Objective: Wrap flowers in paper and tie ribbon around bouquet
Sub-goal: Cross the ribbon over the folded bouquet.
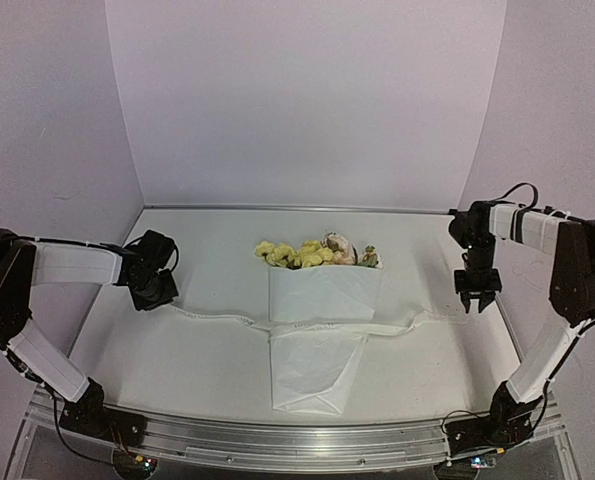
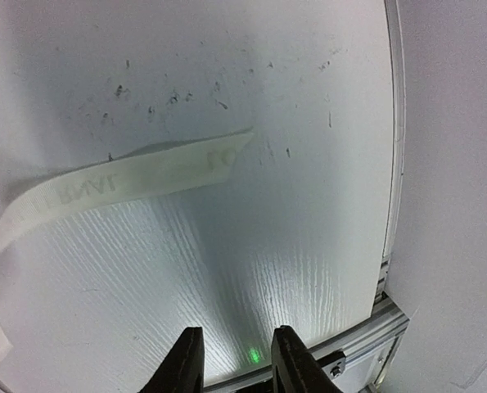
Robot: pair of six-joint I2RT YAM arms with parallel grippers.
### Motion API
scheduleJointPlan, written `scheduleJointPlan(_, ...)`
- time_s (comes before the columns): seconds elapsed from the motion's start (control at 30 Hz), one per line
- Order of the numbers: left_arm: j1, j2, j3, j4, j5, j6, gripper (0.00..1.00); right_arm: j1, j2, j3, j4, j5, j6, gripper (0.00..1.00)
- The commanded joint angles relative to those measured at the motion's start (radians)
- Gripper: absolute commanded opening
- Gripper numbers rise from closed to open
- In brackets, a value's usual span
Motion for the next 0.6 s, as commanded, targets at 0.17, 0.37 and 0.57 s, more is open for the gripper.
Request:
scheduleJointPlan(0.17,0.014,-0.164,0.026,-0.041,-0.019,0.054,0.80,0.041,-0.138,-0.047,0.016,-0.230,0.143,0.44)
scheduleJointPlan(0.37,0.005,-0.256,0.032,0.026,0.143,0.191,0.88,0.189,-0.233,-0.171,0.163,-0.259,0.282,0.56)
scheduleJointPlan(0.57,-0.088,-0.268,0.039,0.112,0.205,0.280,0.89,0.342,-0.220,-0.254,0.388,-0.187,0.455,0.68)
